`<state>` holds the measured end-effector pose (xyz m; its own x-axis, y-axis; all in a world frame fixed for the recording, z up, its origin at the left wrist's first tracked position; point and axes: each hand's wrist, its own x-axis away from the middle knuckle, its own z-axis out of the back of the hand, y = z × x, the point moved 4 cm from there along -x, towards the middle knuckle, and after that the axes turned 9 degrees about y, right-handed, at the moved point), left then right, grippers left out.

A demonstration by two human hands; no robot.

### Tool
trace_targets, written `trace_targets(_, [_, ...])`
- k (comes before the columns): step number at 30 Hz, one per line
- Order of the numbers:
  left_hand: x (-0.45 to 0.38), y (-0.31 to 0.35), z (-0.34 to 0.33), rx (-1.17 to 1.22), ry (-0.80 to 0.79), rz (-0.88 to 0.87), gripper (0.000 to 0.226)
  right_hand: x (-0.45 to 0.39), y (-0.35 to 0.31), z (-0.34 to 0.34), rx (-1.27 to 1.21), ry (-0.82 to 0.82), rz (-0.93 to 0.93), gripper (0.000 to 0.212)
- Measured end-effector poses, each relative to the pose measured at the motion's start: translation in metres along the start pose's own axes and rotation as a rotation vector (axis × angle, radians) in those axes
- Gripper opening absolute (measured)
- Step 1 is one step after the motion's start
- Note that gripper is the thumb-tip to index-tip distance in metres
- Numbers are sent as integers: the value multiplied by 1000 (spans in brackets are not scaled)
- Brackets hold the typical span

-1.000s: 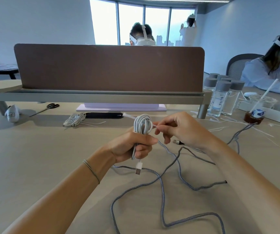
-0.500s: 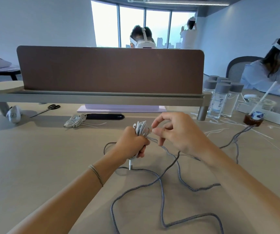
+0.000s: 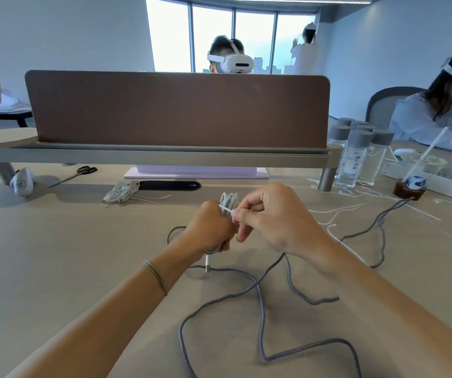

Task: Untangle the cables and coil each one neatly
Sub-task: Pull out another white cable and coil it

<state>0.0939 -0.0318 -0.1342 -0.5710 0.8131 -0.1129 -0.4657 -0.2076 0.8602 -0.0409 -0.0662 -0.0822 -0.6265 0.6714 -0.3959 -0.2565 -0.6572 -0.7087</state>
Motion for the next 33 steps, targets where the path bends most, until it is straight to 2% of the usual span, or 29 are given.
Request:
trace_targets(3, [1,-1,2,305,-184,129,24,-2,5,4,6,-86,-50,25])
trace_targets(6, [3,1,5,503,-368,198,30,-4,10,11,-41,-128,-95,23])
trace_targets(10, [9,9,7,722,-555,227,9,-8,11,22,-26,-148,-119,20])
trace_targets(14, [9,10,0,773,-508,272,18,-9,13,24,-52,-166,-106,17])
trace_targets(18, [9,11,0,807,-403,233,27,-10,15,26,-153,-192,-83,21])
trace_targets(22, [10,21,7,920,-422,131,15,-11,23,36,-598,-260,-198,45])
trace_targets(25, [13,25,8,979,-462,49,12,-11,23,38,-820,-313,-175,39])
trace_targets(29, [14,26,7,1004,-460,3,16,-13,18,38,-701,-230,-22,23])
trace_targets(33, [12,29,8,993,-387,-16,12,-16,16,37,-460,-47,39,15])
